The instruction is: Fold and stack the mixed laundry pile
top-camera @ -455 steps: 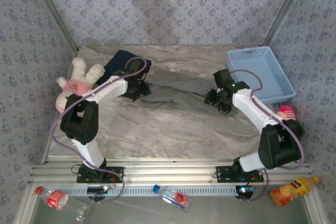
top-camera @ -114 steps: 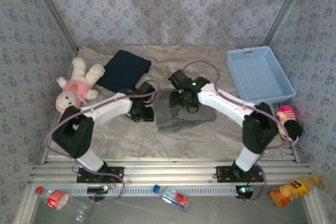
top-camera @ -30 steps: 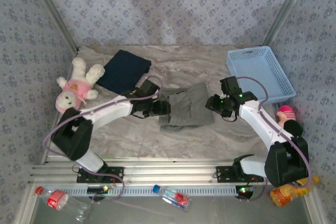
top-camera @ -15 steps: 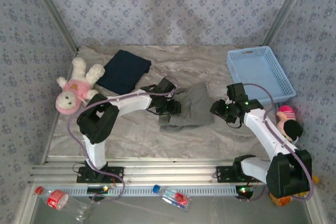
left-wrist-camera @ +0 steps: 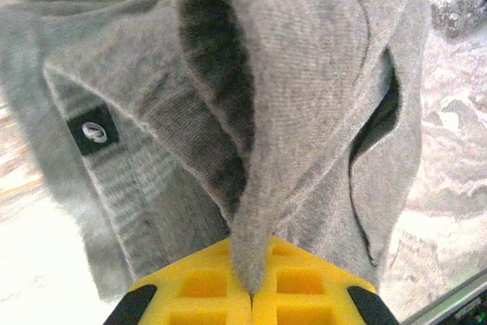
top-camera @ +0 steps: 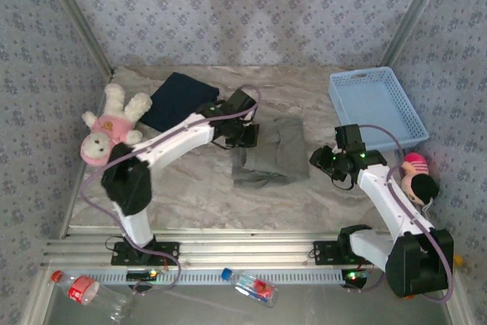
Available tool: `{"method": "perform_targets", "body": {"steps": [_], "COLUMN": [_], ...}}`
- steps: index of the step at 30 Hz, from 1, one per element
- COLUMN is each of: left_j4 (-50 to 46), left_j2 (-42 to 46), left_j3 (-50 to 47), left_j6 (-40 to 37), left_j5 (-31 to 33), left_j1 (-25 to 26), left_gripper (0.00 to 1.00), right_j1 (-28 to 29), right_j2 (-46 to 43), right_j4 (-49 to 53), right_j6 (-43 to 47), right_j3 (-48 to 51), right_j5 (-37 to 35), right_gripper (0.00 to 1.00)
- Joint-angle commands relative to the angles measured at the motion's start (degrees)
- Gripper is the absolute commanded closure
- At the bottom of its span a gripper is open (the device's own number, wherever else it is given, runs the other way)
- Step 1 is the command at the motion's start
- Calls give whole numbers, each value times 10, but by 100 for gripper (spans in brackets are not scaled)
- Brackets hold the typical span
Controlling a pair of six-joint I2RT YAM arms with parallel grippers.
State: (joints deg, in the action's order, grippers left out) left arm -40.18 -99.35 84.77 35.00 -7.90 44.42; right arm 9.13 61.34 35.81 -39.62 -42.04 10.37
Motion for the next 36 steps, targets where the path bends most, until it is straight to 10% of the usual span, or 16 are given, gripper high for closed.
{"method": "perform_targets", "body": {"steps": [1,3,4,10,16,22,36], "left_j4": [-29,9,9,-56,-130,-11,53], "left_j2": [33,16,-4,1,67,123,-75], "left_j3": [-120,-177,-178,-89,-27,-118,-157], "left_j6": [-16,-14,-16,-36,-57,-39,-39], "left_j5": [19,9,10,57,131,-1,-3], "left_j1": [-31,-44,-49,-54,-58,-51,-57], "left_gripper": [100,81,52,35,36,61,78], "right_j1": [-3,3,5,26,72,126,98], "right_j2": [15,31,40,83,135,234,493], "right_j4": [-29,-33,-35,-34,-83,-130,-198], "right_j6": [-9,-7,-4,8,4,20,-25], "right_j3": [-5,-15,-22,-85,-122,-166,-248], "right_j5": [-15,-11,-8,-4,32,75,68], "right_gripper": [55,55,55,55,70,83,90]}}
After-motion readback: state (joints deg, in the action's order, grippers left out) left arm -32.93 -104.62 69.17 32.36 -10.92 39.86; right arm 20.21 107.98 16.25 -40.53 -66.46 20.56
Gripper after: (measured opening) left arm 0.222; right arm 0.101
